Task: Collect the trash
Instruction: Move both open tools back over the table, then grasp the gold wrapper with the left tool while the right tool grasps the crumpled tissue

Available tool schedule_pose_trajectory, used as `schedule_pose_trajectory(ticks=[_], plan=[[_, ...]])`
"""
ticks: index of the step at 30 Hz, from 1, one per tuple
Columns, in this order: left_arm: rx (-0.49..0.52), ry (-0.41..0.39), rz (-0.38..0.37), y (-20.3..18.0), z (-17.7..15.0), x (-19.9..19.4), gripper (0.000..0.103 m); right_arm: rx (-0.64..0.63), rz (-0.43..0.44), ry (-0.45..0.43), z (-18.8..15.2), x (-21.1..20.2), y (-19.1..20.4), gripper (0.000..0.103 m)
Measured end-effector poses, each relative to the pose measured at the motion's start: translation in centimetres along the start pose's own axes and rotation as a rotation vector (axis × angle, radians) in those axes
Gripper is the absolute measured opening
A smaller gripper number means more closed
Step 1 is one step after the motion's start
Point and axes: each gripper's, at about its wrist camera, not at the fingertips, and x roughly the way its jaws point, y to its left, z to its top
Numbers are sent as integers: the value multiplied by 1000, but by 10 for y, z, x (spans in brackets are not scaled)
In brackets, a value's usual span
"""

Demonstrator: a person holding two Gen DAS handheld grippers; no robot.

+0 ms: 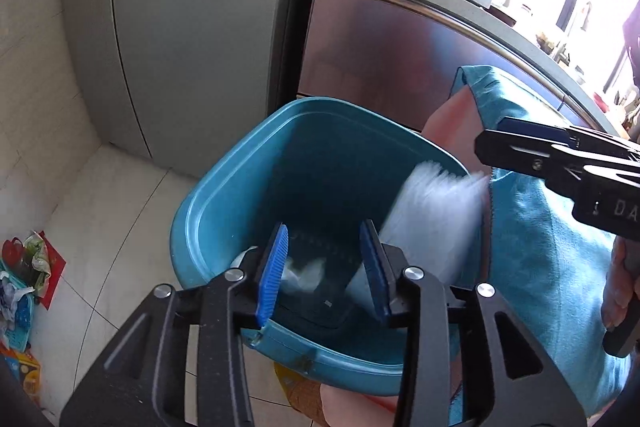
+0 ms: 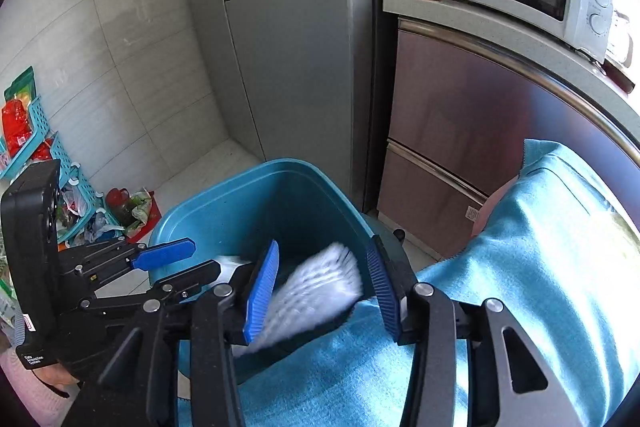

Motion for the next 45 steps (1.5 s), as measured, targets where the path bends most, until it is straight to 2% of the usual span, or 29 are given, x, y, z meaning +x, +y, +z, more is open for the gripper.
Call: schedule_pose_trajectory(ticks=[6,12,16,23,37,45], plan=[[7,-24,1,-2,-4,-9,40,23,13,-30,-6,-13,-8,44],[24,-86,-47,-13,-5,-37,46,58,45,-107,-24,-55,-22,48],[62,-144,-108,-32,-6,-62,52,97,57,-176,-50,-95,-33,50],[183,-201,-235,-97,-17,-95,59,185,-15,-264,-107,-164,-63,51],[454,-100,-528,-258,-68,-108,60,456,-267,-355,-229,-275,-139,51],[577,9,-672,-336,-97,-97,61,608,-403,-382,-294,-318,-178,51]])
